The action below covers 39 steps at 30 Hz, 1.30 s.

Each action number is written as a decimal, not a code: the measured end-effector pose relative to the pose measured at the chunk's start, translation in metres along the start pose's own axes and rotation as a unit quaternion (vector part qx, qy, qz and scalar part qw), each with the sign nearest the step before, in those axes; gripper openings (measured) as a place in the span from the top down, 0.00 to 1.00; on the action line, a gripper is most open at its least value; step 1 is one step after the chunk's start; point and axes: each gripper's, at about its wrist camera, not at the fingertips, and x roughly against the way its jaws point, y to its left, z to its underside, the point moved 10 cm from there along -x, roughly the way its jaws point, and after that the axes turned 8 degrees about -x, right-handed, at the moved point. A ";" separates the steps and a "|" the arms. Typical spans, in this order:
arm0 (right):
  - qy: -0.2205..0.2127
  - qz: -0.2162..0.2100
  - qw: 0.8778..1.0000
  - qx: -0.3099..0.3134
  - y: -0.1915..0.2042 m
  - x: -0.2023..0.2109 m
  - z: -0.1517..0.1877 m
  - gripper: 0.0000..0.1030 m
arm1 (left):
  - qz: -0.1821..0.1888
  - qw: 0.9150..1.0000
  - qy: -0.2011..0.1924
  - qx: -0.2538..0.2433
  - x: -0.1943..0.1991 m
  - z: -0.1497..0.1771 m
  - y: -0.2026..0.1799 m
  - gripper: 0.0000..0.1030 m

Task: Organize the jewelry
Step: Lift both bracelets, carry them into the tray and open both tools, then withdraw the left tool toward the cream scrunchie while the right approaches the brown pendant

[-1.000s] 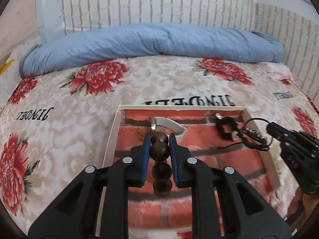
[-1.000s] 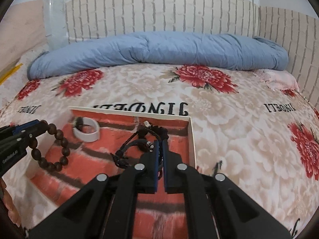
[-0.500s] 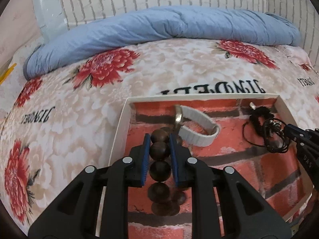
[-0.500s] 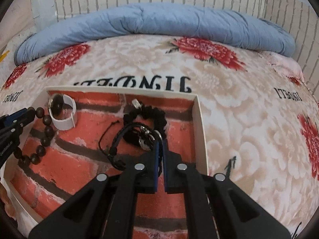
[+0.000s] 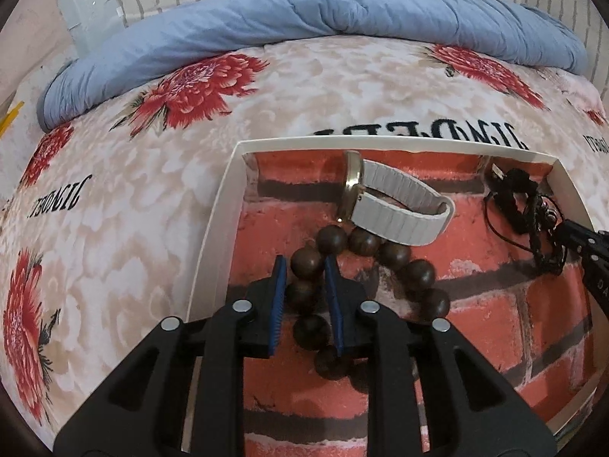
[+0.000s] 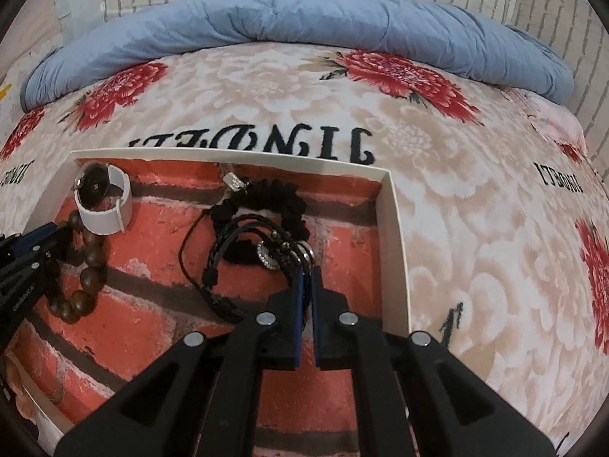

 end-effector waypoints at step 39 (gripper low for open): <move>-0.097 -0.038 0.994 0.036 -0.059 0.185 0.105 0.15 | 0.026 0.994 -0.102 0.011 0.220 0.107 0.011 0.05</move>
